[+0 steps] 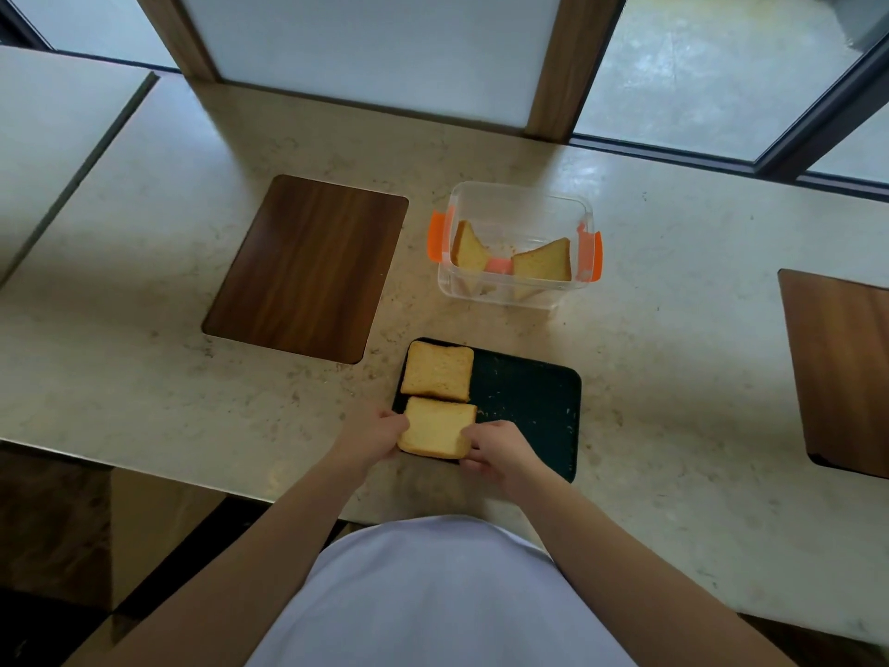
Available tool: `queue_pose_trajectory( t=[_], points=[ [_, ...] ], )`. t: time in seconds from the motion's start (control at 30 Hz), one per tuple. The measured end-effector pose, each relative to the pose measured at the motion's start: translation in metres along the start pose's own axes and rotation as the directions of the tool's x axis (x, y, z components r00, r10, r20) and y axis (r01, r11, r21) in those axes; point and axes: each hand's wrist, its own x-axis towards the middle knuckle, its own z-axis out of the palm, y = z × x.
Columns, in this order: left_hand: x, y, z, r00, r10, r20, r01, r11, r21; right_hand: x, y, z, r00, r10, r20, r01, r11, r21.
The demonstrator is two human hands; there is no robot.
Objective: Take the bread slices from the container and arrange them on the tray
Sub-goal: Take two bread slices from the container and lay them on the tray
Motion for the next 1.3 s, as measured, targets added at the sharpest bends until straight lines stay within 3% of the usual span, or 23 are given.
queue_pose_trajectory(
  t=[0.1,0.5,0.87,1.03,1.2,1.3],
  points=[
    [-0.001,0.008,-0.002,0.993,-0.091,0.081,0.094,0.995,-0.031,0.003,-0.003,-0.001,0.999,-0.025,-0.022,0.024,0.997,-0.071],
    [-0.003,0.019,-0.010,0.999,-0.030,0.036,0.027,0.996,0.083,0.003,-0.003,0.004,0.997,-0.082,-0.003,0.079,0.965,-0.251],
    [-0.011,0.018,-0.007,0.994,0.104,0.028,-0.108,0.972,0.210,0.006,-0.002,0.010,0.992,-0.127,0.026,0.129,0.950,-0.285],
    [-0.013,0.013,-0.009,0.991,0.105,0.078,-0.118,0.976,0.185,0.007,-0.001,0.007,0.989,-0.140,0.038,0.145,0.943,-0.301],
    [-0.018,0.005,-0.006,0.955,0.283,0.085,-0.295,0.898,0.327,0.002,0.002,0.007,0.990,-0.141,0.002,0.136,0.948,-0.288],
    [-0.021,0.002,-0.002,0.946,0.320,0.051,-0.318,0.885,0.340,0.001,0.003,0.007,0.985,-0.172,0.000,0.164,0.939,-0.303]
  ],
)
